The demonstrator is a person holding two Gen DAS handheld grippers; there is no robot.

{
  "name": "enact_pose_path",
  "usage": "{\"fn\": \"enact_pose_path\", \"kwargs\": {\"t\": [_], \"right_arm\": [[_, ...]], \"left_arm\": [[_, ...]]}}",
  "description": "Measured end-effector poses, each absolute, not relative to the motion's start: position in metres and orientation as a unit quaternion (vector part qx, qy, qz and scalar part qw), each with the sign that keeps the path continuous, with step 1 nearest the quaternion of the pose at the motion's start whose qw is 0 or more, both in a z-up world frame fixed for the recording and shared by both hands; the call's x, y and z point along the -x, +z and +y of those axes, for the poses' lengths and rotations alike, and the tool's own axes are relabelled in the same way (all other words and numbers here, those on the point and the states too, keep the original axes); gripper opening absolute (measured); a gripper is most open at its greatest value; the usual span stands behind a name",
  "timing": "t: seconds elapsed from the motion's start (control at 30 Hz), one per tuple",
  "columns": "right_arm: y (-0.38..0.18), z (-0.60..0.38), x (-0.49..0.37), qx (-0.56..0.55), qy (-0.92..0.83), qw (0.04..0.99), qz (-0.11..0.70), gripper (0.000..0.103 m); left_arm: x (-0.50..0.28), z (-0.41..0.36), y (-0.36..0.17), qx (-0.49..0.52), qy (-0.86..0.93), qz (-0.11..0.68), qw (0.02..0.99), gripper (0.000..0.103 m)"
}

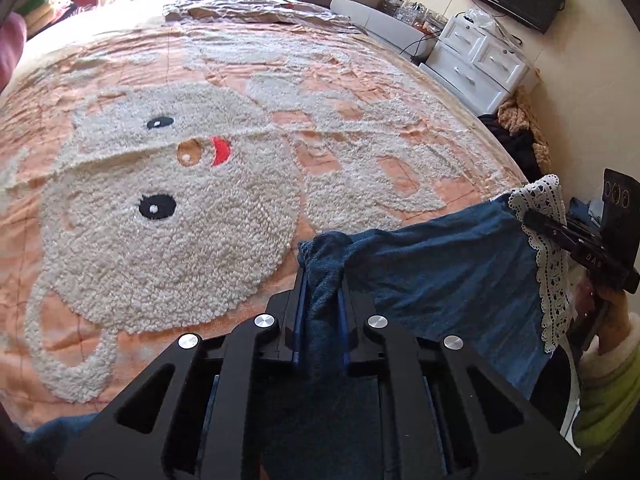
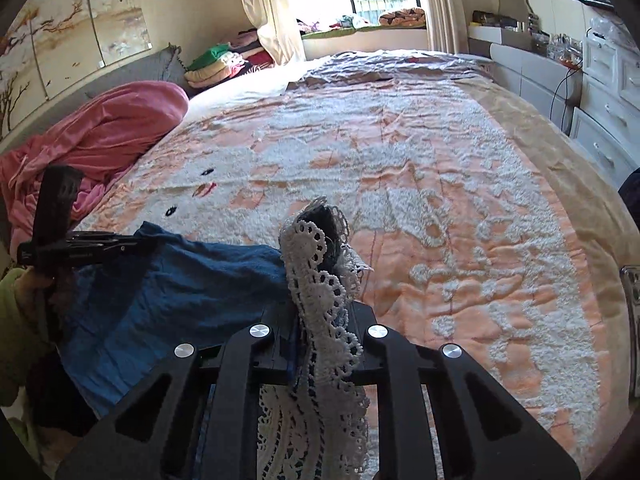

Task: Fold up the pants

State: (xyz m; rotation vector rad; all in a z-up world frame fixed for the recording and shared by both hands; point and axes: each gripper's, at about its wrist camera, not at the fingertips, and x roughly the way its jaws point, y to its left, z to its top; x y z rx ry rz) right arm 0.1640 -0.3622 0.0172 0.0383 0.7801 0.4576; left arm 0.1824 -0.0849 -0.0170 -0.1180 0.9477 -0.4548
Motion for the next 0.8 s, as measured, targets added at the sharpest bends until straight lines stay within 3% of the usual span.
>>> {"fn": "enact_pose_path", "kwargs": {"t": [0.2, 0.53, 0.63, 0.67, 0.7, 0.77, 0.8], "right_arm": [[0.032, -0.372, -0.200, -0.013, 0.192, 0.906, 0.376, 0.014], [-0.039, -0.377, -0.246, 0.030, 0.142, 0.880, 0.452, 0.019], [-0.041, -0.383, -0.247, 0.020, 0.125, 0.883, 0.451, 0.037], [-0.039, -0.386, -0.247, 0.021, 0.111, 0.886, 0.450, 0.051], [-0.036, -0.389, -0.246, 0.022, 0.099, 0.888, 0.448, 0.057], [-0.027, -0.398, -0.239, 0.016, 0.080, 0.892, 0.445, 0.059], [-0.020, -0.402, -0.234, 0.011, 0.076, 0.896, 0.438, 0.061]], "left_arm": [[-0.211, -0.102, -0.007, 0.046, -0.208, 0.443, 0.871, 0.006], [-0.241, -0.127, -0.054, 0.017, -0.168, 0.467, 0.868, 0.012], [-0.240, -0.124, -0.055, 0.020, -0.167, 0.461, 0.871, 0.014], [-0.240, -0.123, -0.053, 0.021, -0.165, 0.460, 0.872, 0.019], [-0.239, -0.120, -0.051, 0.027, -0.165, 0.458, 0.873, 0.026], [-0.235, -0.111, -0.045, 0.038, -0.161, 0.455, 0.875, 0.045], [-0.231, -0.106, -0.040, 0.043, -0.156, 0.453, 0.877, 0.047]]}}
